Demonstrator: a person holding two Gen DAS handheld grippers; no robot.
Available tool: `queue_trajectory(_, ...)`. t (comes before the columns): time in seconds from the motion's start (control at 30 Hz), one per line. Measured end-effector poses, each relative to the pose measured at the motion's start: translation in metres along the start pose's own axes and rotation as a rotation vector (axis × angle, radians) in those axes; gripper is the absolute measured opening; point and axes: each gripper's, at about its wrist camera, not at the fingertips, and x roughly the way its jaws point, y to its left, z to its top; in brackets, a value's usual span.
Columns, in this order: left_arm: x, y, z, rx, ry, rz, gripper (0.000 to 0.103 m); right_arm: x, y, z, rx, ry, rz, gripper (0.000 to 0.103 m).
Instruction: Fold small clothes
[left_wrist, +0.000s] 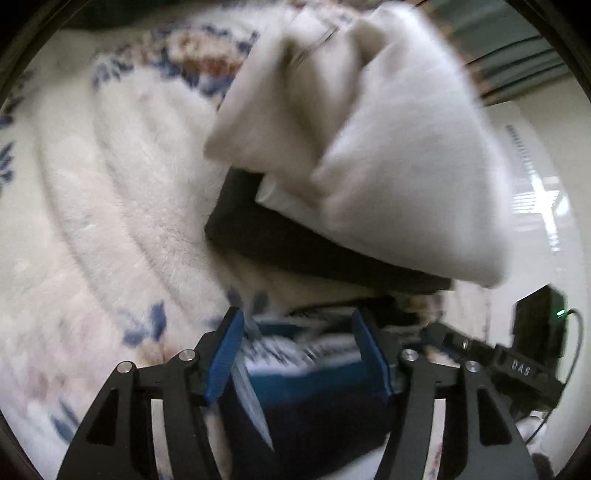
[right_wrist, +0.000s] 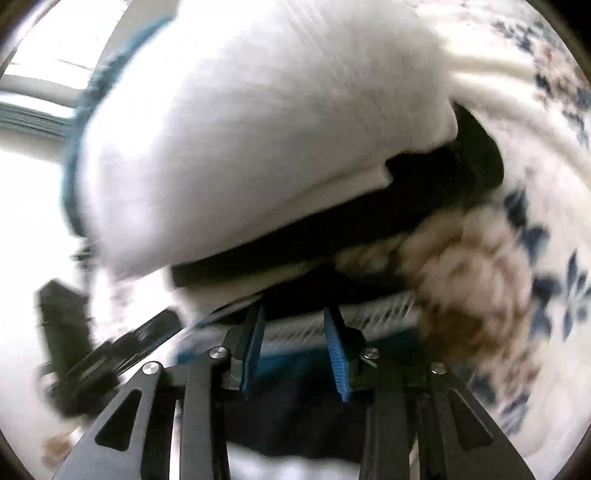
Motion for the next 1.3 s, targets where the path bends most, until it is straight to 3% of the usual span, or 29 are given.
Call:
queue_trajectory(0.07,-0.014,-0.007,-0.013,0.001,-0.015,-0.045,0.059,-0.004,-0.008,-0.019,0.047,0.067,0.128,0.046)
queue_trajectory(0.13,-0.010,-0.012,-0.026,0.020,0.017,-0.037,0.059,0.007,-0.024,-0.037,0.112,0.154,0.185,0.046)
queue_trajectory(0.17,0.001,-0.012,-0.032,0.039,0.046,-0.001,0.059,0.011,-0.038,-0.046,0.144,0.157,0.094,0.043)
queue_trajectory(0.23,0.019,-0.002,-0.038,0.043,0.086,0.061,0.059,0.008,-0.057,-0.053,0.156,0.116,-0.019,0.019)
queue_trajectory(0.27,0.023,0.001,-0.038,0.033,0.093,0.062,0.058,0.001,-0.069,-0.053,0.197,0.086,-0.062,0.017)
queue_trajectory(0.3,0.023,0.003,-0.037,0.023,0.085,0.056,0.058,-0.006,-0.076,-0.054,0.244,0.061,-0.053,0.017)
queue_trajectory(0.33,0.021,0.002,-0.039,0.019,0.080,0.052,0.059,-0.013,-0.078,-0.055,0.276,0.047,-0.032,0.020)
queue_trajectory(0.43,0.001,-0.003,-0.037,0.020,0.036,0.025,0.059,-0.038,-0.070,-0.061,0.252,0.006,0.074,0.040)
queue_trajectory(0.47,-0.006,-0.006,-0.038,0.026,0.020,0.020,0.059,-0.042,-0.066,-0.064,0.231,0.015,0.128,0.045)
queue_trajectory(0.53,-0.011,-0.010,-0.044,0.050,0.010,0.041,0.059,-0.030,-0.058,-0.075,0.215,0.103,0.211,0.046)
queue_trajectory(0.6,-0.003,-0.009,-0.052,0.079,0.035,0.133,0.059,-0.012,-0.065,-0.089,0.199,0.163,0.126,0.038)
queue_trajectory(0.63,-0.004,-0.008,-0.059,0.078,0.048,0.139,0.059,-0.012,-0.074,-0.091,0.201,0.160,0.075,0.017)
queue_trajectory(0.67,-0.004,-0.009,-0.066,0.072,0.052,0.141,0.059,-0.016,-0.084,-0.096,0.220,0.150,0.038,0.004)
queue_trajectory(0.7,-0.009,-0.008,-0.073,0.067,0.048,0.138,0.059,-0.021,-0.089,-0.100,0.235,0.136,0.021,0.004)
queue_trajectory(0.73,-0.017,-0.008,-0.080,0.060,0.042,0.126,0.059,-0.035,-0.093,-0.104,0.250,0.101,-0.002,0.008)
queue_trajectory(0.83,-0.050,-0.004,-0.109,0.031,0.008,0.095,0.059,-0.068,-0.099,-0.118,0.234,0.060,-0.041,0.053)
queue_trajectory(0.9,-0.068,0.003,-0.129,-0.005,0.002,0.085,0.059,-0.081,-0.106,-0.129,0.214,0.076,-0.068,0.055)
queue_trajectory(1.0,-0.083,0.016,-0.165,-0.078,0.011,0.079,0.059,-0.084,-0.127,-0.152,0.215,0.188,-0.103,0.055)
queue_trajectory(1.03,-0.088,0.020,-0.177,-0.103,0.013,0.083,0.059,-0.079,-0.132,-0.162,0.222,0.228,-0.098,0.052)
queue_trajectory(1.1,-0.099,0.032,-0.195,-0.142,0.023,0.092,0.059,-0.064,-0.139,-0.181,0.210,0.270,-0.101,0.005)
queue_trajectory(1.2,-0.103,0.041,-0.225,-0.190,0.043,0.113,0.059,-0.077,-0.148,-0.189,0.180,0.199,-0.271,0.000)
queue_trajectory(1.23,-0.105,0.043,-0.233,-0.197,0.049,0.122,0.059,-0.084,-0.155,-0.189,0.205,0.181,-0.276,0.000)
queue_trajectory(1.3,-0.110,0.044,-0.253,-0.212,0.065,0.133,0.059,-0.103,-0.175,-0.192,0.283,0.191,-0.167,0.001)
